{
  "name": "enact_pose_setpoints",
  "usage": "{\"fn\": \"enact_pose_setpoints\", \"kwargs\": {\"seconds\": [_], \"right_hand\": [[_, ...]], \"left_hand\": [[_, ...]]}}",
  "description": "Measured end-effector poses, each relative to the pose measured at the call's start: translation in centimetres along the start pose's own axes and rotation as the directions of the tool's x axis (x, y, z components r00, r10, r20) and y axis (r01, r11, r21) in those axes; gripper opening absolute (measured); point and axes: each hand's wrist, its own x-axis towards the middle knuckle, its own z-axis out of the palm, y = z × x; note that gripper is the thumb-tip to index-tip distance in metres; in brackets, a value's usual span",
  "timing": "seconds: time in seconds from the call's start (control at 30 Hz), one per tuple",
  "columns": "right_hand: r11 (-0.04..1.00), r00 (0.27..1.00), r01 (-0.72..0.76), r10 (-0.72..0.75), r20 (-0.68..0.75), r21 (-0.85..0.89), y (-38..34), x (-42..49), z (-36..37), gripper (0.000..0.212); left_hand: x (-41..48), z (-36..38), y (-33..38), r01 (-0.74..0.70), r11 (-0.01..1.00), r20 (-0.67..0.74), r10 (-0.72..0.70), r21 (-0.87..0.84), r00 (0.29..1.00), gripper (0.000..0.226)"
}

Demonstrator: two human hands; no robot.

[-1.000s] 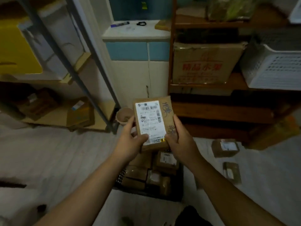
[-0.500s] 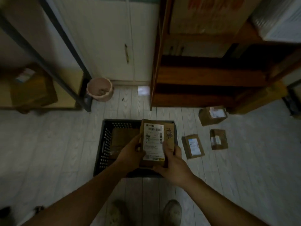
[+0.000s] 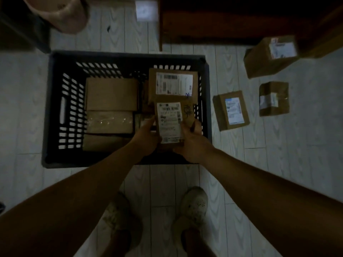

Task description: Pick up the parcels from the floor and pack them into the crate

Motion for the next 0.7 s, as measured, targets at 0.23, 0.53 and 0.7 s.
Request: {"fn": "enact_pose_setpoints", "kwargs": {"seconds": [0.23,0.53,0.7], "right_hand": [[0.964,0.982,-0.180,0.189,0.030,-0.195,2.3,2.4,2.3,0.088],[0.908,0.938,-0.304,0.338,0.074,-0.287,1.5,3.5,2.5,0.095],[0.922,0.957,-0.273,0.290,0.023,-0.275,1.4,1.7,2.0,0.083]], "left_hand": [[4.0,2.4,-2.9,0.003,0.999,0.043,-0.005,0.048,0.999,0.082],[6.1,2.4,-3.3,-0.046,0.983,0.171,0.014,0.180,0.985,0.074],[4.0,1.1,-1.6,-0.022,0.947,0.180,-0.038,0.320,0.983,0.077]]}}
